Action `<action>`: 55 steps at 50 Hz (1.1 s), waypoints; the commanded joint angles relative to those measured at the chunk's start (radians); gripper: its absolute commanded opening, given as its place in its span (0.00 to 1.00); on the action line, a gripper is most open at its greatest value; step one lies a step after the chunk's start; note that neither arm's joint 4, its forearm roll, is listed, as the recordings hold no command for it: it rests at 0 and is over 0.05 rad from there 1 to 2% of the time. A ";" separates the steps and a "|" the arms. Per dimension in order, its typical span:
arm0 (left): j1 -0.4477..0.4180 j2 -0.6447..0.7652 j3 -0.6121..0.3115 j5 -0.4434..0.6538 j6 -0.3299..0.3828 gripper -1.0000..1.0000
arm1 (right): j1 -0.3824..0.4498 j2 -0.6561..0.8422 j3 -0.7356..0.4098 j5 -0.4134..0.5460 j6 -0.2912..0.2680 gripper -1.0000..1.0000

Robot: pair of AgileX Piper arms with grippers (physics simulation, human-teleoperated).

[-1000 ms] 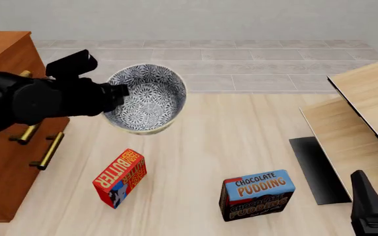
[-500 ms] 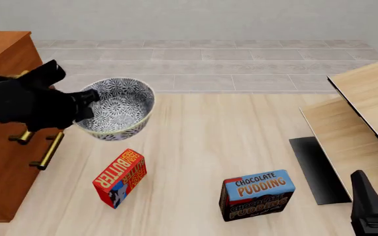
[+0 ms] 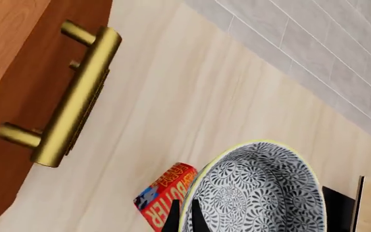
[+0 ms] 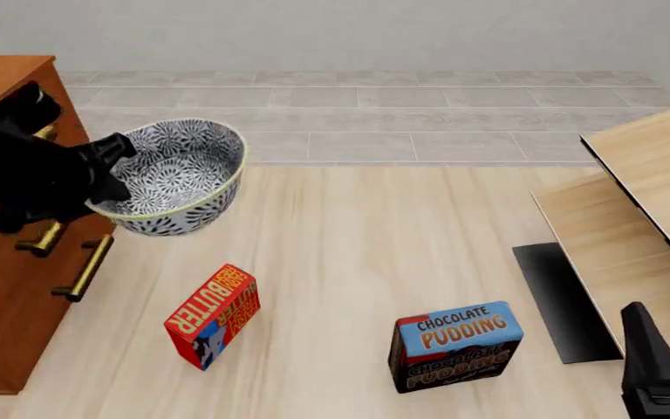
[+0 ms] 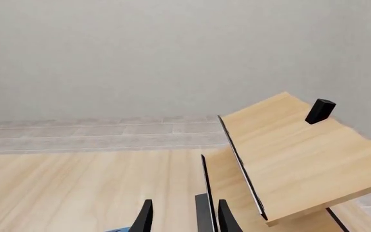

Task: Close the top drawer of the cabinet and put the bowl on top of it.

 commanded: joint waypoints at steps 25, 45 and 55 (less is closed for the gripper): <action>0.258 -0.042 -0.511 0.371 0.050 0.00 | 0.004 0.000 0.001 -0.008 -0.012 1.00; 0.479 -0.028 -0.612 0.372 0.053 0.00 | 0.001 0.000 0.007 -0.016 -0.008 1.00; 0.569 -0.012 -0.662 0.372 0.069 0.00 | 0.002 0.000 0.003 -0.009 -0.007 1.00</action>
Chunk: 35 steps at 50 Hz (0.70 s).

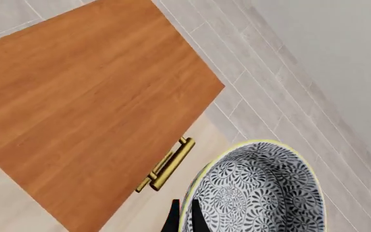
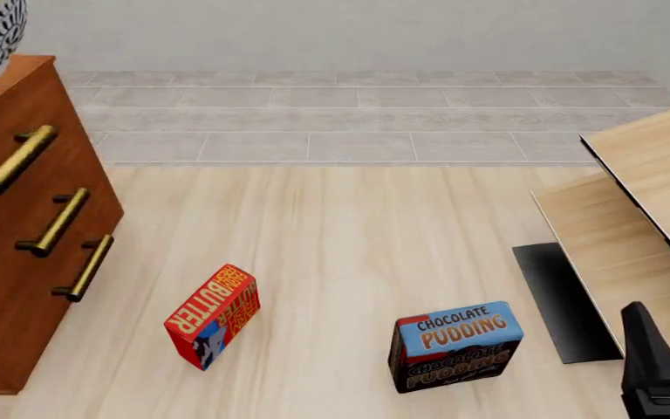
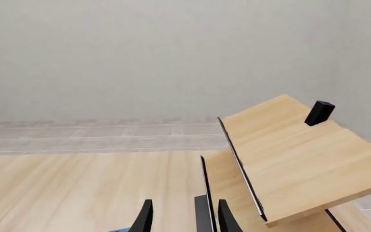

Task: Close the top drawer of the cabinet and put the bowl on top of it.

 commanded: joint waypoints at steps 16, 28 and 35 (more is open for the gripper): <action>0.202 0.045 -0.064 0.002 -0.026 0.00 | 0.003 0.000 0.002 0.002 -0.005 1.00; 0.251 0.070 -0.053 0.002 -0.038 0.00 | 0.002 0.000 -0.001 0.007 -0.011 1.00; 0.272 0.097 -0.048 0.002 -0.040 0.00 | 0.003 0.000 -0.003 0.009 -0.012 1.00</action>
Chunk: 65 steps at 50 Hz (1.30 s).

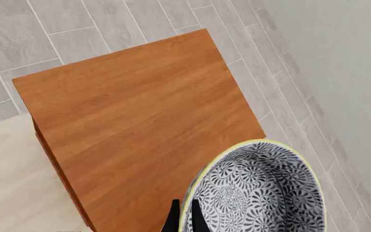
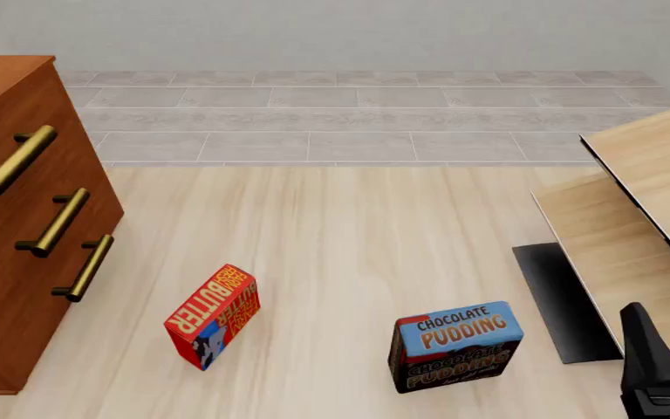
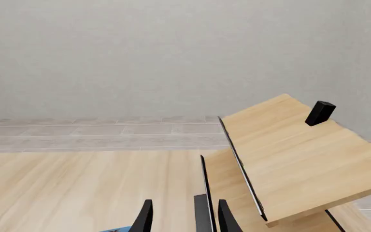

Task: Close the top drawer of the cabinet and put the bowl on top of it.

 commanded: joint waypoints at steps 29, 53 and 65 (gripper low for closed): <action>0.089 0.116 0.002 0.000 0.026 0.00 | -0.001 0.000 -0.003 0.006 -0.008 1.00; 0.092 0.113 0.055 0.000 0.013 0.00 | 0.002 0.000 0.005 -0.002 -0.013 1.00; 0.112 0.116 0.058 -0.001 0.029 0.00 | 0.003 0.000 0.004 -0.002 -0.014 1.00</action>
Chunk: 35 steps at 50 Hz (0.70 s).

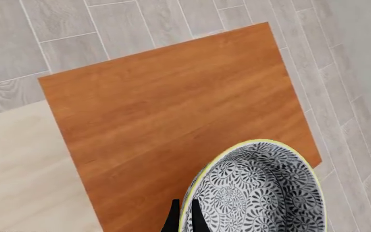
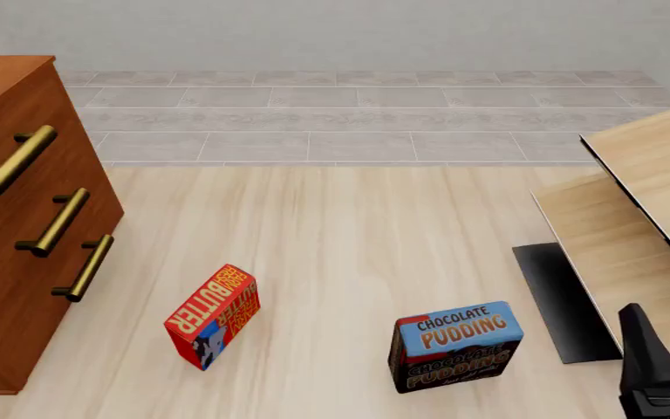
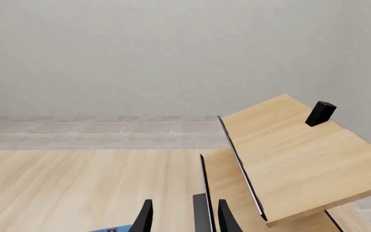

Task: Close the top drawer of the cabinet and put the bowl on top of it.

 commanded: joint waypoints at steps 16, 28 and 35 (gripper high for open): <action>0.023 0.002 0.012 -0.001 0.008 0.00 | 0.008 0.000 -0.005 0.006 -0.010 1.00; 0.027 -0.006 0.041 -0.007 0.013 0.00 | 0.010 0.000 -0.002 0.004 -0.012 1.00; 0.039 -0.002 0.046 -0.012 0.027 0.00 | 0.009 0.000 -0.006 0.007 -0.012 1.00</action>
